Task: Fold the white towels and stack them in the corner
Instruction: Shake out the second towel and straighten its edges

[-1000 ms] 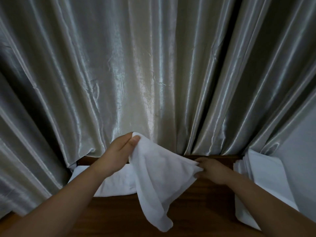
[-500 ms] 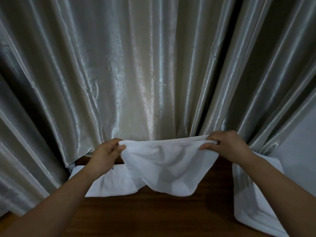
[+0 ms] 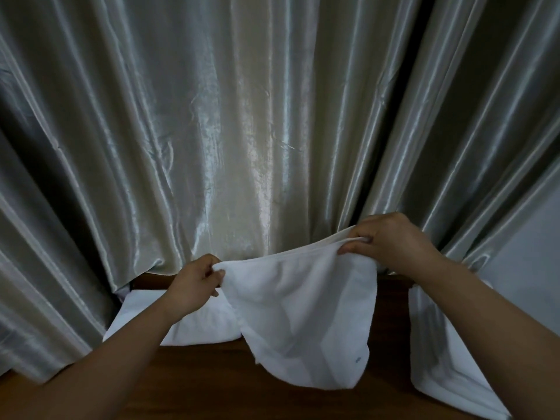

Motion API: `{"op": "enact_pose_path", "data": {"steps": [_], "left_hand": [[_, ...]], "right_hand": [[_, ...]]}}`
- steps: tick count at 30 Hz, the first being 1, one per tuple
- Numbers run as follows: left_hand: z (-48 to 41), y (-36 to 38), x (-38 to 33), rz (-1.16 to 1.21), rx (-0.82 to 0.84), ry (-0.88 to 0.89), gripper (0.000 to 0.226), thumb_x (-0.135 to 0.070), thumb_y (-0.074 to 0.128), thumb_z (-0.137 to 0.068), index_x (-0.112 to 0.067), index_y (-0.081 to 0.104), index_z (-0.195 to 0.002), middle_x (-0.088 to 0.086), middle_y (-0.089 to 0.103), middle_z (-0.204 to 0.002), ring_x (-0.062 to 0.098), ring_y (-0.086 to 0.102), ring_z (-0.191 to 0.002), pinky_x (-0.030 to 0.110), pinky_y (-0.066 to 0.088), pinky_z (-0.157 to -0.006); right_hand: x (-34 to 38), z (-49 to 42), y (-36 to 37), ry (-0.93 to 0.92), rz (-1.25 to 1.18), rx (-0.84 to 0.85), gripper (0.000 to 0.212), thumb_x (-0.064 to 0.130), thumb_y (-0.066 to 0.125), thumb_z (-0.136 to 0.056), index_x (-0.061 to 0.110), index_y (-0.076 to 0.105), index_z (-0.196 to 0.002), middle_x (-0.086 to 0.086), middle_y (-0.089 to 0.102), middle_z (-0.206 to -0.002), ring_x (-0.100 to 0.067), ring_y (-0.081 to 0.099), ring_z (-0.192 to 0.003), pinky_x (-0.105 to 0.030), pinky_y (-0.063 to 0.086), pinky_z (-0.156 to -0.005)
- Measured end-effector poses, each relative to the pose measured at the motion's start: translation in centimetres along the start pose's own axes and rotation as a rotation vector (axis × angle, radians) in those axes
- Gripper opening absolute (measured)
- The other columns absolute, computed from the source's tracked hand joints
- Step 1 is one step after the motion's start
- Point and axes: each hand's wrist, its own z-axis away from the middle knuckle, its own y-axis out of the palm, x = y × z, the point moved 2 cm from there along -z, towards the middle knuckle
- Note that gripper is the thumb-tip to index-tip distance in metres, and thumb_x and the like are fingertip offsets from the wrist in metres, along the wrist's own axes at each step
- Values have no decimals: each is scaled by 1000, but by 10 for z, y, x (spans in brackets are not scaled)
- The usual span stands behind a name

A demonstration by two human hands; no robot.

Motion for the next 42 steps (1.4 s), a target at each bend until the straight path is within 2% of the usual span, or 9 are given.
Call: {"op": "enact_pose_path", "data": {"steps": [4, 6, 10, 14, 21, 26, 30, 37, 42], "left_hand": [[-1, 4, 5, 16, -17, -71, 5, -17, 57, -94, -14, 58, -90, 7, 70, -83, 16, 71, -67, 29, 50, -61], [-1, 6, 4, -116, -2, -58, 2, -20, 59, -92, -20, 57, -91, 2, 67, -85, 16, 64, -71, 28, 47, -60], [12, 26, -32, -73, 150, 190, 42, -28, 70, -88, -35, 52, -125, -16, 57, -124, 2, 61, -107, 14, 50, -80], [28, 52, -93, 16, 234, 376, 65, -40, 76, -81, -39, 38, -133, -22, 52, -132, -5, 50, -120, 20, 46, -97], [24, 61, -115, 188, 126, 376, 50, -21, 75, -85, -36, 37, -113, -13, 68, -102, -3, 66, -91, 16, 52, -75], [31, 54, -116, 269, 84, 407, 32, -22, 68, -90, -35, 40, -99, -3, 68, -82, 4, 64, -71, 19, 51, -61], [34, 50, -114, 170, 65, 469, 20, -18, 62, -94, -31, 48, -98, -17, 60, -74, 4, 54, -62, 14, 41, -55], [36, 42, -112, 166, 125, 446, 15, -21, 71, -89, -30, 62, -98, -3, 63, -82, 11, 58, -72, 23, 47, -64], [36, 34, -114, 159, 193, 432, 7, -27, 75, -84, -29, 69, -88, 6, 69, -79, 23, 63, -71, 33, 51, -65]], "right_hand": [[7, -3, 6, 13, -72, 51, 47, 69, 55, -76, 34, 78, -96, 12, 74, -90, -3, 63, -83, -23, 51, -80], [15, -8, 9, 1, -49, 107, 41, 67, 57, -80, 35, 76, -95, 13, 73, -90, -3, 63, -84, -26, 50, -81], [40, -24, 29, -138, 161, 241, 43, 63, 50, -91, 26, 72, -92, 10, 66, -86, -8, 58, -81, -28, 42, -73], [60, -34, 45, -158, 191, 372, 39, 58, 45, -96, 27, 67, -104, 5, 67, -94, -10, 57, -81, -31, 42, -73], [75, -31, 44, -95, -45, 405, 21, 45, 45, -101, 28, 56, -104, 1, 65, -87, -13, 60, -77, -40, 53, -76], [70, -22, 28, -40, -229, 266, 27, 52, 56, -93, 27, 49, -99, 11, 53, -72, -3, 51, -67, -26, 42, -58], [63, -18, 32, -27, -343, 243, 22, 49, 63, -90, 32, 51, -98, 8, 59, -77, -5, 56, -71, -27, 47, -63], [70, -18, 31, 7, -359, 247, 31, 48, 69, -85, 34, 45, -99, 3, 62, -79, -9, 58, -72, -35, 50, -65], [77, -17, 25, 16, -390, 251, 33, 43, 74, -83, 32, 46, -95, 6, 64, -81, -8, 60, -74, -31, 51, -66]]}}
